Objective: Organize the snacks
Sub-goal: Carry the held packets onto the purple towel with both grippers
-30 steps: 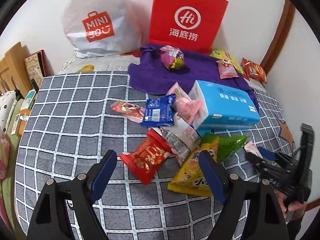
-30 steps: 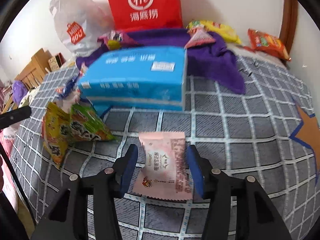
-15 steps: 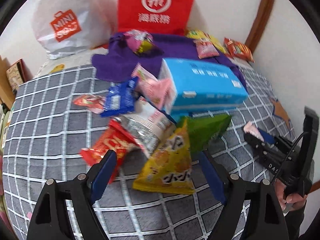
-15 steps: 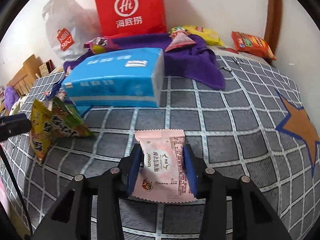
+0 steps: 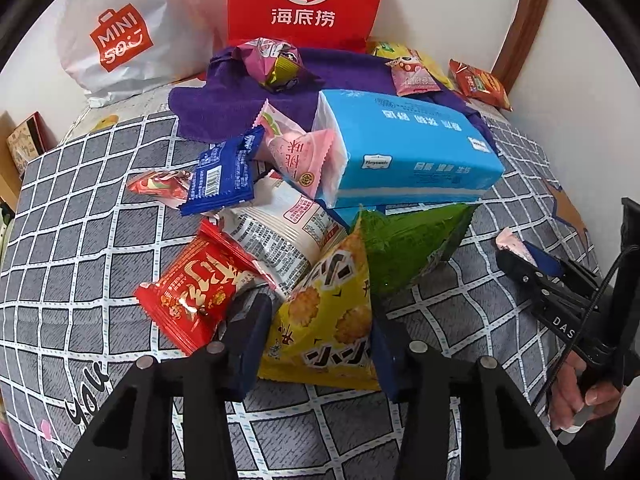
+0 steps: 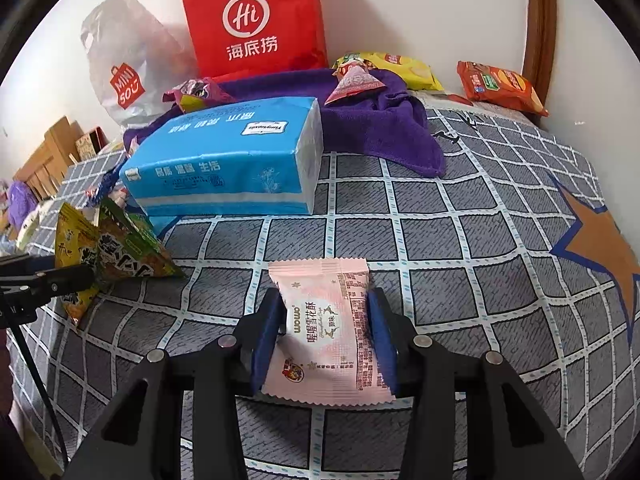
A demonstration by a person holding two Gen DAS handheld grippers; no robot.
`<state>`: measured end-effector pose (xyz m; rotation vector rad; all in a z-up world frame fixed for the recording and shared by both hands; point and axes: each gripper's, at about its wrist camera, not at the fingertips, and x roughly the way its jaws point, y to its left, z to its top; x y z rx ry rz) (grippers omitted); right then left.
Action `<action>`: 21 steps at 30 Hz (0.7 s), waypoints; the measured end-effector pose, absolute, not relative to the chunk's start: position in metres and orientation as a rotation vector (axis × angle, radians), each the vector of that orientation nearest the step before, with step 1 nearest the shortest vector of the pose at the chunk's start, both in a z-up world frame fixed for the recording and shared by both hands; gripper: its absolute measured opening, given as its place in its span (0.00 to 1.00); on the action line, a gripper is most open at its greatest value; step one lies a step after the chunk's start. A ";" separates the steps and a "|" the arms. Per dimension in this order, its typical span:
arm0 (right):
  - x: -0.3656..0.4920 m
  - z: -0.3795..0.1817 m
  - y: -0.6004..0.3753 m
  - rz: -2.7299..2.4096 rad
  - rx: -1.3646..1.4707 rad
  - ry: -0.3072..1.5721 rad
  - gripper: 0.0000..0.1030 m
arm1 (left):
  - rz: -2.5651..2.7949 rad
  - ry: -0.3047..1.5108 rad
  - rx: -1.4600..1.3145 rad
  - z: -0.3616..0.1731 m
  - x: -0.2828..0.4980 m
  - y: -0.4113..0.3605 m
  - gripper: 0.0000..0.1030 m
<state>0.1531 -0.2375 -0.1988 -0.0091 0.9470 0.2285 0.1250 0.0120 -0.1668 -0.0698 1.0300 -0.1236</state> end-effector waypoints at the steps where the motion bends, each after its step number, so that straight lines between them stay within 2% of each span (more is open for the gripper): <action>1: 0.153 -0.199 -0.238 0.229 -0.006 0.946 0.42 | -0.124 1.030 -0.073 -0.166 0.125 0.013 0.43; 10: 0.151 -0.186 -0.233 0.225 -0.014 0.940 0.41 | -0.124 0.988 -0.117 -0.147 0.119 0.026 0.43; 21: 0.147 -0.139 -0.222 0.218 -0.041 0.862 0.41 | -0.109 0.898 -0.114 -0.109 0.119 0.031 0.43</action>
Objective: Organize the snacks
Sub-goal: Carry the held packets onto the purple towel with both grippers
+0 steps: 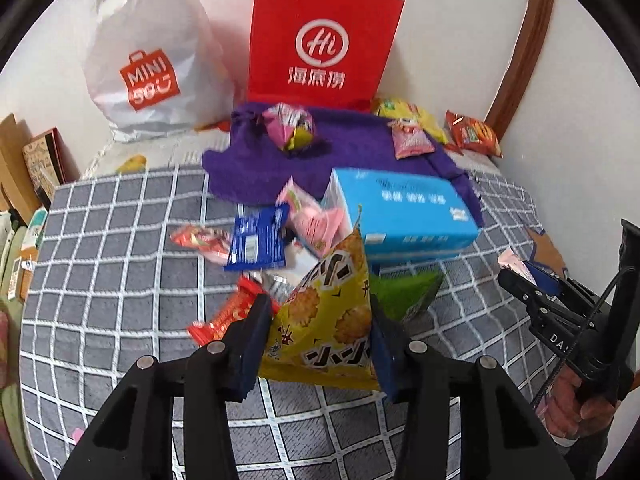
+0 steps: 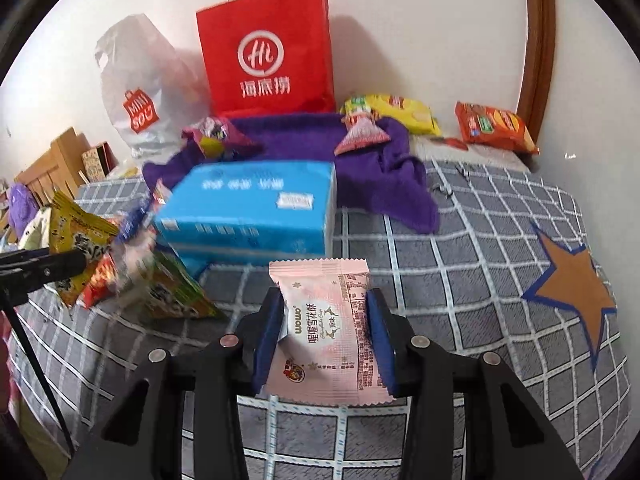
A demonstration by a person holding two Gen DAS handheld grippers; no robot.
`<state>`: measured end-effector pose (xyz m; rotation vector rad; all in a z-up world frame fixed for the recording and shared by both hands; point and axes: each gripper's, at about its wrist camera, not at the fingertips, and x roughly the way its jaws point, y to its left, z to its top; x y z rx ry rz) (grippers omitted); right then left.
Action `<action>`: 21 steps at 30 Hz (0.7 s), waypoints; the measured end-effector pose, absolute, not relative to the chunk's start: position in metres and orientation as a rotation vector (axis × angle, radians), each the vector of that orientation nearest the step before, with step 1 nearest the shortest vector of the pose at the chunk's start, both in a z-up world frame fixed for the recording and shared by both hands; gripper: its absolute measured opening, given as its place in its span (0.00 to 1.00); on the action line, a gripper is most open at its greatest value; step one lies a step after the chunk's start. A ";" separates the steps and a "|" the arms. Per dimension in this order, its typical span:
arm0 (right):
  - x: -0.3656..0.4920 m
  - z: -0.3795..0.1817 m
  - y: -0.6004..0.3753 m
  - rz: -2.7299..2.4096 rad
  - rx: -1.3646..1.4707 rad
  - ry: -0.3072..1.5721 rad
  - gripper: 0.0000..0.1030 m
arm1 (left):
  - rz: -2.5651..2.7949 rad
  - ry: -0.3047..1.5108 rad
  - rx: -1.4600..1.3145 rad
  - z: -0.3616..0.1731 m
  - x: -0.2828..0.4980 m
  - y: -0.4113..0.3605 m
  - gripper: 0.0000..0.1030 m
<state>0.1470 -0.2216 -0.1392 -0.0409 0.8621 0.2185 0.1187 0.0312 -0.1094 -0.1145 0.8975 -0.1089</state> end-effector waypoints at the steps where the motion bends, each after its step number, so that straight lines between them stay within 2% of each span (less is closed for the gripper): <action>1: 0.147 -0.135 -0.221 0.220 -0.039 0.856 0.41 | -0.109 0.890 -0.114 -0.105 0.120 0.031 0.43; 21: 0.207 -0.048 -0.211 0.248 0.000 0.758 0.41 | -0.115 0.818 -0.113 -0.044 0.167 0.018 0.43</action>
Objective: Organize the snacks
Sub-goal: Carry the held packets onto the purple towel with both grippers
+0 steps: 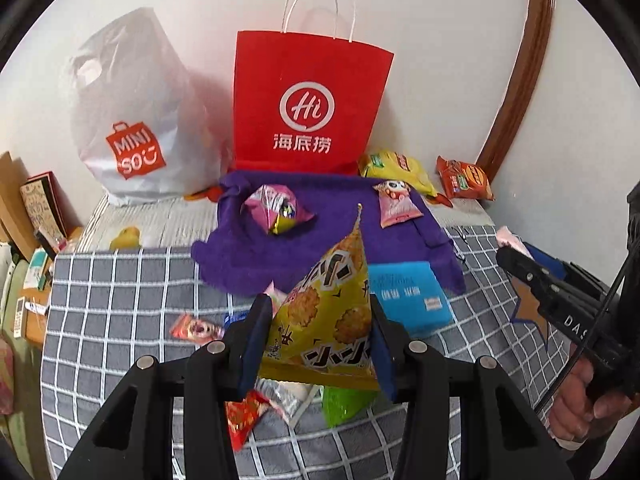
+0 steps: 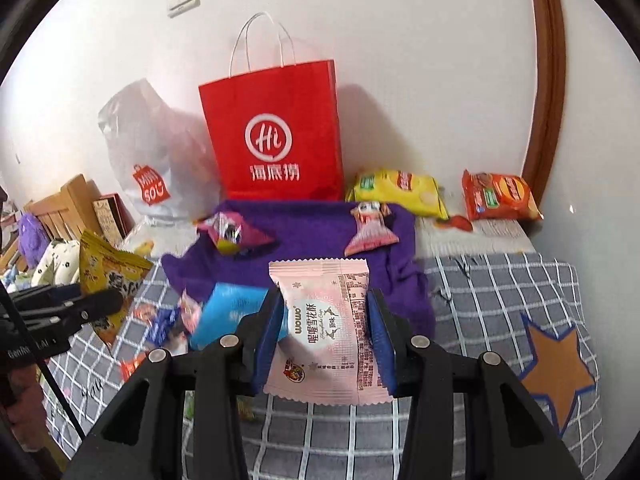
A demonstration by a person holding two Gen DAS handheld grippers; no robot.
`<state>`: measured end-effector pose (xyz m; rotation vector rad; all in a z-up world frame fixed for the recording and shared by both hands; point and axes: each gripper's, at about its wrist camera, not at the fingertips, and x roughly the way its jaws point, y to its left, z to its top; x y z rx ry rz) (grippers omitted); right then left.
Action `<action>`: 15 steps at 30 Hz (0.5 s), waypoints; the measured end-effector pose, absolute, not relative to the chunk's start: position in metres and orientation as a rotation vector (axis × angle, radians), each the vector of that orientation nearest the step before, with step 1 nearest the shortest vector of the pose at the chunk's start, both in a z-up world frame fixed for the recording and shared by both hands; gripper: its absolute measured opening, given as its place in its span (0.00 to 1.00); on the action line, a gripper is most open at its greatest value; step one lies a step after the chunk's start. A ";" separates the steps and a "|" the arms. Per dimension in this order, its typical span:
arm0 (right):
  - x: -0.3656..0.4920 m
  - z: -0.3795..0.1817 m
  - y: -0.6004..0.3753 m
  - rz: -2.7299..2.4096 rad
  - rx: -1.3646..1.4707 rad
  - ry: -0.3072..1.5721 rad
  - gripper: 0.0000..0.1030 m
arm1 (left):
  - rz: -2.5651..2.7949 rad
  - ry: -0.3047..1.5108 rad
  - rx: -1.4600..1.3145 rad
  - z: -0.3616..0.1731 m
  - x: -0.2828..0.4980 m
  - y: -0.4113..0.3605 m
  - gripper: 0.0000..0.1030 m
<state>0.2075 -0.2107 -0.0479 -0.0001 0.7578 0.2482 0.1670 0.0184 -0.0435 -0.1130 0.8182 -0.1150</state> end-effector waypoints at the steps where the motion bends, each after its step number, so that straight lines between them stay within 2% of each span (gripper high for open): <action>1: 0.212 -0.046 -0.211 0.252 0.002 0.756 0.41 | -0.113 0.820 -0.115 -0.042 0.171 0.018 0.43; 15: 0.304 -0.025 -0.194 0.279 0.003 0.742 0.41 | -0.084 0.825 -0.102 -0.024 0.253 0.024 0.43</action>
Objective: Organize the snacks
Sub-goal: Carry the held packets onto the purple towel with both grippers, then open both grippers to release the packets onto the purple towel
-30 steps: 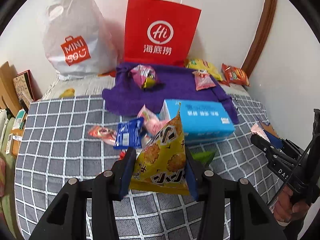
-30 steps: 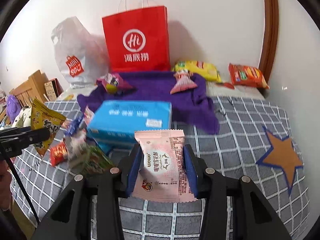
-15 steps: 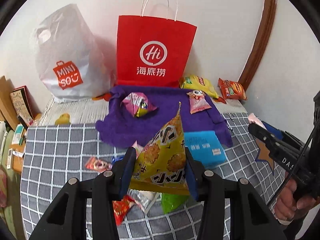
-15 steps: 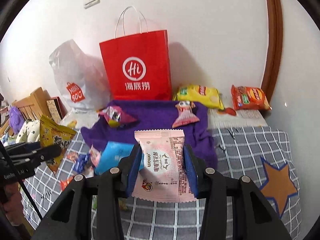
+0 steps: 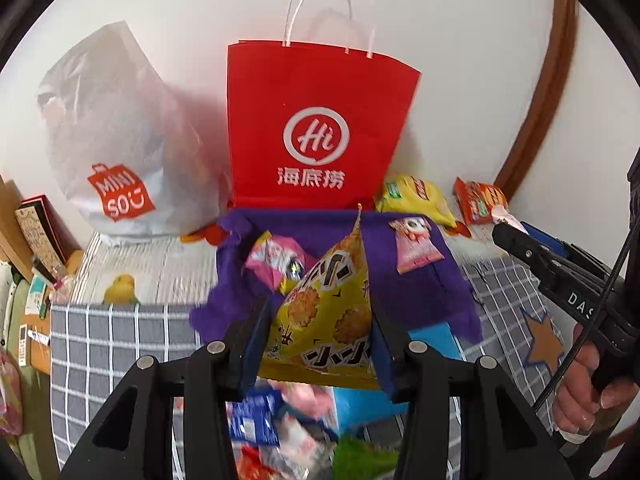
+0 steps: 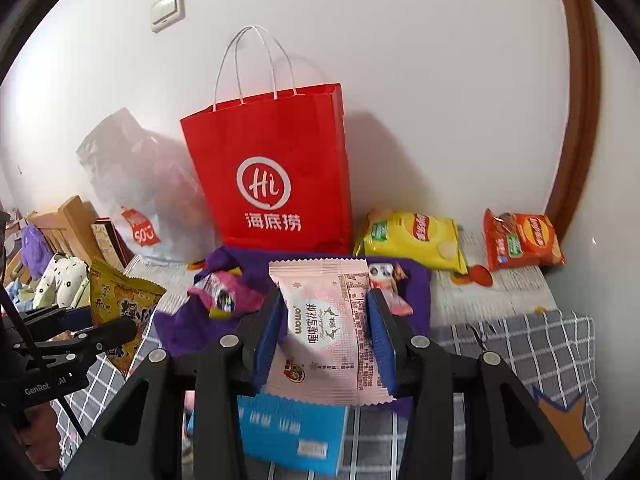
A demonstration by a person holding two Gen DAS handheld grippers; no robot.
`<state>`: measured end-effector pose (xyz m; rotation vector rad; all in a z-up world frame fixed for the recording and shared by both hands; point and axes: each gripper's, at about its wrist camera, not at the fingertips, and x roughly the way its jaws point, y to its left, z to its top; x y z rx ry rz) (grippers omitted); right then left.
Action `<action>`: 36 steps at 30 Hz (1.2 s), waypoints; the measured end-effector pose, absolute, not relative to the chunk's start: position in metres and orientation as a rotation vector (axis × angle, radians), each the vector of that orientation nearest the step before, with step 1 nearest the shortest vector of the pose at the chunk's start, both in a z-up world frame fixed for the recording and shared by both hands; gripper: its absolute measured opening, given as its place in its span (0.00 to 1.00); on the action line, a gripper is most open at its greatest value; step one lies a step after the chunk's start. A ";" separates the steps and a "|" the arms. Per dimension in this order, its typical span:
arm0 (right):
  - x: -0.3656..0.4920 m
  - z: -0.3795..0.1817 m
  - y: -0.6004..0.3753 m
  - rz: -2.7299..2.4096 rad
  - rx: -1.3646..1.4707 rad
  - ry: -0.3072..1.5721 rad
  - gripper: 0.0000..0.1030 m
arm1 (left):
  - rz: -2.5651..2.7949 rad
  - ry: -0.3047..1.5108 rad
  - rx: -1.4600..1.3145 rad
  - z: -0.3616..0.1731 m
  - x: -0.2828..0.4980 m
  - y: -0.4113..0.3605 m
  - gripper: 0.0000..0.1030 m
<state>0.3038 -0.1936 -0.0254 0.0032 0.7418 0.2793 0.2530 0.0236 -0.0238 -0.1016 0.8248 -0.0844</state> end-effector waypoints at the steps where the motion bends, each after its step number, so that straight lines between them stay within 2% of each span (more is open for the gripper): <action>1: 0.314 -0.026 -0.191 0.284 0.002 0.743 0.41 | -0.082 0.824 -0.103 -0.023 0.258 0.025 0.43; 7: 0.350 -0.043 -0.184 0.321 0.020 0.779 0.41 | -0.071 0.825 -0.111 -0.024 0.300 0.033 0.43; 19: 0.393 -0.096 -0.205 0.269 0.011 0.901 0.41 | -0.071 0.925 -0.164 -0.077 0.355 0.046 0.43; 36: 0.417 -0.154 -0.203 0.214 -0.019 1.106 0.41 | -0.076 1.004 -0.165 -0.107 0.368 0.047 0.43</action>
